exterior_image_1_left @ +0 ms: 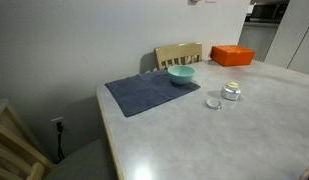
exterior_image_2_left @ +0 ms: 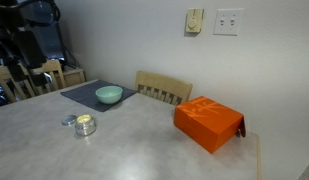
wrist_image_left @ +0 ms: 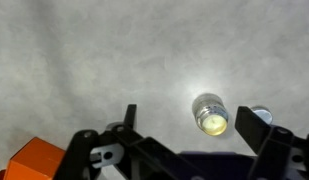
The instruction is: Pick up the lid and place it back on it's object
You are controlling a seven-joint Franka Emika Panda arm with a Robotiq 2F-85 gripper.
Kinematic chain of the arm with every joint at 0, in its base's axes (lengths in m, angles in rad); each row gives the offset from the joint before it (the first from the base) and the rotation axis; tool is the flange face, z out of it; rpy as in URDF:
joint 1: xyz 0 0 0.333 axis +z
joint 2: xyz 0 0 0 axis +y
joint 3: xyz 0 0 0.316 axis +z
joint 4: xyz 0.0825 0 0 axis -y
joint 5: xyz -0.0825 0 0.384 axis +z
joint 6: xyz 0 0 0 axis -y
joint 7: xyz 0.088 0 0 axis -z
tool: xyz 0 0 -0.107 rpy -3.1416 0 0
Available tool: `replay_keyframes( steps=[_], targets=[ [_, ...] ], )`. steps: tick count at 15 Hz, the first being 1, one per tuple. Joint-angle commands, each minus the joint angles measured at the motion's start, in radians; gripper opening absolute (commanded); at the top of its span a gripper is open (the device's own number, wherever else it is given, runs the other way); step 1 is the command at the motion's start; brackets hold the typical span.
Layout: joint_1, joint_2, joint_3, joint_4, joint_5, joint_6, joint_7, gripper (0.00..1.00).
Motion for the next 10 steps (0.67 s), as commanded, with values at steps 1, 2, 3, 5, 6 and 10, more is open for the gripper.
replay_keyframes(
  steps=[1, 2, 3, 5, 6, 10],
  targets=[
    [-0.004, 0.000, 0.005, 0.002, 0.003, -0.002, -0.002, 1.00],
    [-0.004, 0.000, 0.005, 0.002, 0.003, -0.002, -0.002, 1.00],
    [-0.004, 0.000, 0.005, 0.002, 0.003, -0.002, -0.002, 1.00],
    [-0.004, 0.000, 0.005, 0.002, 0.003, -0.002, -0.002, 1.00],
    [-0.004, 0.000, 0.005, 0.002, 0.003, -0.002, -0.002, 1.00],
    [-0.007, 0.009, 0.007, 0.007, -0.002, -0.006, 0.003, 1.00]
  ],
)
